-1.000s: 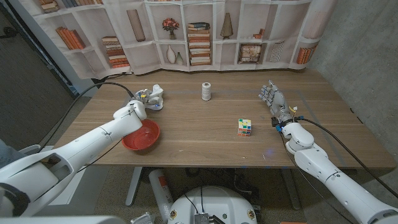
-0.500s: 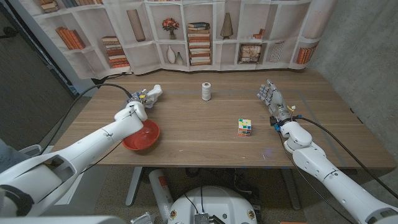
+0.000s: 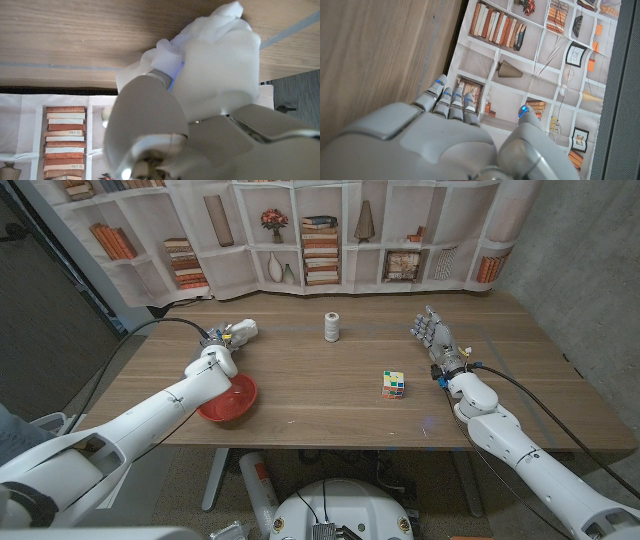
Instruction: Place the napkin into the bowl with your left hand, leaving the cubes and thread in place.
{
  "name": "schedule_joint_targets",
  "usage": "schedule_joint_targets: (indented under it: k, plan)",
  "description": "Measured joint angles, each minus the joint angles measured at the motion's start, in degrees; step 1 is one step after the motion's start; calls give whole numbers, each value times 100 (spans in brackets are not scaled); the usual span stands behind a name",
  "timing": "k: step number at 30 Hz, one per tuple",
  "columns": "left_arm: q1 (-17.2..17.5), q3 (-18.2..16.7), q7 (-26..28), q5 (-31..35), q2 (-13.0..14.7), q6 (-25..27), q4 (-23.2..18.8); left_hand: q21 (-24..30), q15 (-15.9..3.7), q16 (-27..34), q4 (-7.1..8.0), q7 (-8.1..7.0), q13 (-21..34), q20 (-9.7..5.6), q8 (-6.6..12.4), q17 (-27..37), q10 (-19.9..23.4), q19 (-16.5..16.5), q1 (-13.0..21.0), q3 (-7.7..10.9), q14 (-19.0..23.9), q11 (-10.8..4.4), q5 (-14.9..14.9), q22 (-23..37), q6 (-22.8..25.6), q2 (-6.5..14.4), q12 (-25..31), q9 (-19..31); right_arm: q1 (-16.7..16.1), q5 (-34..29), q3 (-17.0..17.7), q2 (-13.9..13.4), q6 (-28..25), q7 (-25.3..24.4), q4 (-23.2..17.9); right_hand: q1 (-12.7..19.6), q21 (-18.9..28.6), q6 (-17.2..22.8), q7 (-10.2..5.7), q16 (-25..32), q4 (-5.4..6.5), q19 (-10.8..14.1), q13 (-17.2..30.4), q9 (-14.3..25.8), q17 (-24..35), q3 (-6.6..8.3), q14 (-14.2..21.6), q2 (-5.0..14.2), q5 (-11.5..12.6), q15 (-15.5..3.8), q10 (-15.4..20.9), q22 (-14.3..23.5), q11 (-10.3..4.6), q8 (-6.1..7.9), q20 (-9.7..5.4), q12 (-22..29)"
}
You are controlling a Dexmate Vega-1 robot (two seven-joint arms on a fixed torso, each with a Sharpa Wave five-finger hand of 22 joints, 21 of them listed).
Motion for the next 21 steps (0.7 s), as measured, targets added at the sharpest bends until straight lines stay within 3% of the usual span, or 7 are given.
schedule_joint_targets:
  k: [11, 21]
  plan:
    - [-21, -23, 68, -31, -5, 26, -10, 85, -41, 113, 24, 62, 52, -284, 102, 65, 426, 179, 81, 24, 432, 33, -28, 5, 375, -24, 47, -1, 39, -3, -17, 15, -15, 12, 37, 0, 0, 0, 0, 0, 0, 0, 0, 0, -1, 0, 32, 0, 0, -32, 0, 0, 0, 0, 0, 0]
    - [66, -136, 193, -94, 25, -3, -175, 406, -129, 328, 24, 77, 206, -609, 378, 282, 920, 504, 195, 23, 939, 35, -62, 53, 876, -31, 188, 132, 50, 2, -17, 19, -11, 34, 53, 0, 0, 0, 0, 0, 0, 0, 0, 0, -1, 0, 31, 0, 0, -32, 0, 0, 0, 0, 0, 0]
